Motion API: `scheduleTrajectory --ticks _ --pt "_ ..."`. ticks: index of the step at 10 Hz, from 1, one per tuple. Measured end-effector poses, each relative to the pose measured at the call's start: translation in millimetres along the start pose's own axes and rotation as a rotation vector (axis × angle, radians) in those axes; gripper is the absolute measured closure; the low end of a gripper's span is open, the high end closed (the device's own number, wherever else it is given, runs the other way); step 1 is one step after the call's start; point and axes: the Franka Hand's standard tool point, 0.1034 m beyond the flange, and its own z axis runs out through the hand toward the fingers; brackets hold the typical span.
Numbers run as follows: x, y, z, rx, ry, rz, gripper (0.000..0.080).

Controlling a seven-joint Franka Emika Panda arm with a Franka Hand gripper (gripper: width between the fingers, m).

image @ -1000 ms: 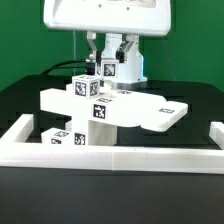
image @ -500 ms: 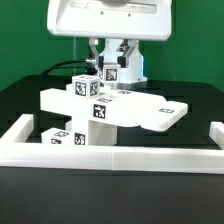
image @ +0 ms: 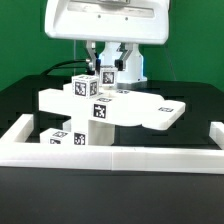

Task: Assemble chair

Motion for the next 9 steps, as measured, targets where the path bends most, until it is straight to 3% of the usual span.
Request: scheduleTrajectory --ticks 9 --pt "-3.3 10.6 1.1 -0.016 0.012 0.001 0.0511"
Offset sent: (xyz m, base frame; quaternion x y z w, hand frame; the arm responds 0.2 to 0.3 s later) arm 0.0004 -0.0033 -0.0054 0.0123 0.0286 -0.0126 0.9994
